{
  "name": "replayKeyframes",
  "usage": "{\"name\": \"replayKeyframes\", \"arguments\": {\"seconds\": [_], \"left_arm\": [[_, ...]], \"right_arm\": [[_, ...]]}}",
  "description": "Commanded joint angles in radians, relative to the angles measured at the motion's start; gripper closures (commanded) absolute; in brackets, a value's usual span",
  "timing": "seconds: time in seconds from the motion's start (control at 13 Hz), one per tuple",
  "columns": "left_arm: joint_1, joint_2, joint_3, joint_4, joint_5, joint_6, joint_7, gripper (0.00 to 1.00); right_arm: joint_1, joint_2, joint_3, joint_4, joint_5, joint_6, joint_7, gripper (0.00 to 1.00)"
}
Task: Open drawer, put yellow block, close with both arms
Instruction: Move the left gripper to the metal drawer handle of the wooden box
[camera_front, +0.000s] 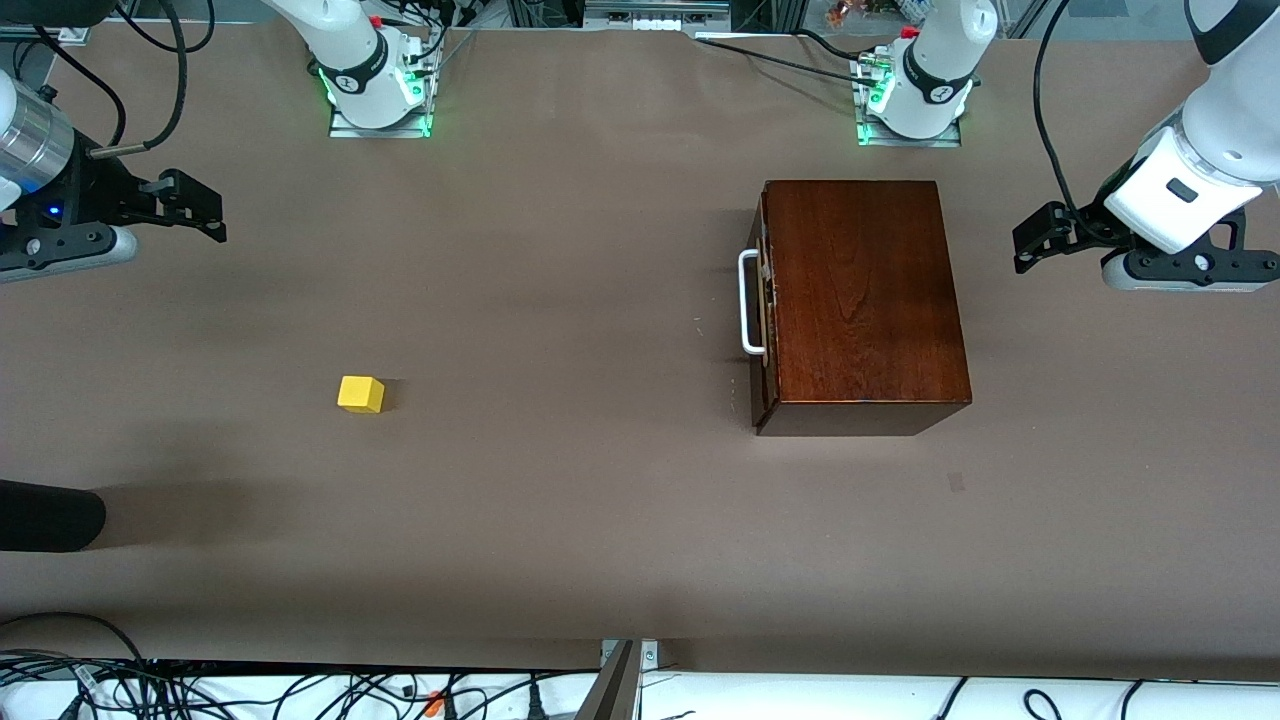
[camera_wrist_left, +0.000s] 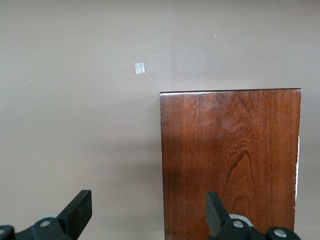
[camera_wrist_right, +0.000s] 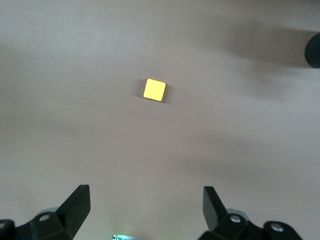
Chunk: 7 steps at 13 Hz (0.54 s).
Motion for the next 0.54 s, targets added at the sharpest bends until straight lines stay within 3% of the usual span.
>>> {"name": "replayKeyframes", "arguments": {"seconds": [0.0,0.46], "left_arm": [[-0.001,-0.003,-0.005,0.013,0.017,-0.025,-0.002,0.0],[-0.002,-0.001,-0.005,0.013,0.017,-0.027,-0.009,0.0]], "right_arm": [[-0.004,0.01,0.006,0.026,-0.005,-0.006,0.013,0.0],[-0.004,0.01,0.006,0.026,-0.005,-0.006,0.013,0.0]]}}
